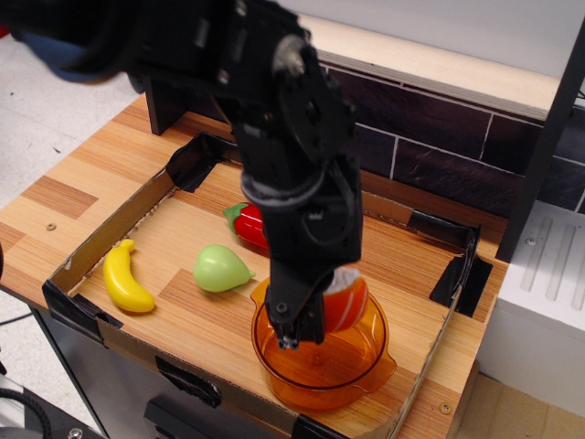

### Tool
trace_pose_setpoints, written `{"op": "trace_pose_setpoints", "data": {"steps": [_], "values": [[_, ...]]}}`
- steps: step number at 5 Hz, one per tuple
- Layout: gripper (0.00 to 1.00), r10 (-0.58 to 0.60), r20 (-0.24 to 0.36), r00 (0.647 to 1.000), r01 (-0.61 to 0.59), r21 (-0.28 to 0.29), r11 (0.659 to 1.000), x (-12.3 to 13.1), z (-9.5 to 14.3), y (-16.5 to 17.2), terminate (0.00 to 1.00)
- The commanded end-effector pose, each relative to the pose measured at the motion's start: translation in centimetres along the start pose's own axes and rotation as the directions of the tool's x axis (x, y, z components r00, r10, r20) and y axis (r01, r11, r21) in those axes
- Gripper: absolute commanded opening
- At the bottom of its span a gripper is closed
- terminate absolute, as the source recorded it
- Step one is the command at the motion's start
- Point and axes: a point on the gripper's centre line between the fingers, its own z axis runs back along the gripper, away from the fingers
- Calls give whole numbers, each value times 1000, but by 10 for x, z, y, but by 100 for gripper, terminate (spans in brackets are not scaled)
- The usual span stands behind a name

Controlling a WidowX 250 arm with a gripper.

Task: Put sushi in pot

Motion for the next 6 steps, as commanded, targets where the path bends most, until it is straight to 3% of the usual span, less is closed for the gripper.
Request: {"op": "trace_pose_setpoints", "data": {"steps": [1,3,4,6], "values": [[0,5,-37,999,-5,-3,1000,-2,-8,-9,0],[0,6,-62,998,-6,-11,1000,0,-12,-8,0],[100,-4,-70,998,3,-12,1000,0,-13,-6,0],[100,0,-42,999,0,-9,1000,4,1,-5,0]]}}
